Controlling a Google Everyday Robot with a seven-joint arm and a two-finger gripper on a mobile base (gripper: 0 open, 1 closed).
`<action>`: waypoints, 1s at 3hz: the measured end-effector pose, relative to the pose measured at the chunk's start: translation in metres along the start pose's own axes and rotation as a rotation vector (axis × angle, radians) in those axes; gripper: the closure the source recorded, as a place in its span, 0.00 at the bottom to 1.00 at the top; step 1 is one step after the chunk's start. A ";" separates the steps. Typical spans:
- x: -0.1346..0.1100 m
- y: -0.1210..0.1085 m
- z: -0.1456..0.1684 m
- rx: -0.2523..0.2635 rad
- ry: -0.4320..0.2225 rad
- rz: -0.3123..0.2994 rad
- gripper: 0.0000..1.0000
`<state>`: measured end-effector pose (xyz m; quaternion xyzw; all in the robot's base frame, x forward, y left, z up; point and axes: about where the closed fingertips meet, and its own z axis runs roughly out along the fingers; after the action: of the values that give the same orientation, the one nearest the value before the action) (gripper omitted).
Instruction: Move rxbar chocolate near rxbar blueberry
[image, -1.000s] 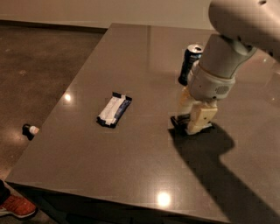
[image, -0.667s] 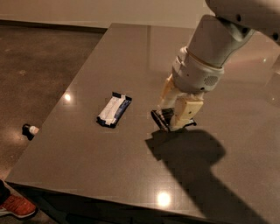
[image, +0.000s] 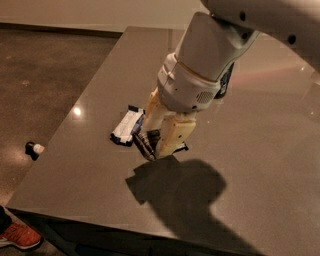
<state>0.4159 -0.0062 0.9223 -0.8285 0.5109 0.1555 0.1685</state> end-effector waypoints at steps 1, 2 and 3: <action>-0.006 -0.016 0.019 0.023 0.008 0.022 1.00; -0.001 -0.042 0.030 0.066 0.014 0.079 1.00; 0.007 -0.064 0.038 0.104 0.033 0.137 0.81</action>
Offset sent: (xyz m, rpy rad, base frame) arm 0.0736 0.0417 -0.0344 0.0246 -0.0285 -0.2159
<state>0.4732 0.0318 0.8929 -0.7842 0.5765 0.1262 0.1918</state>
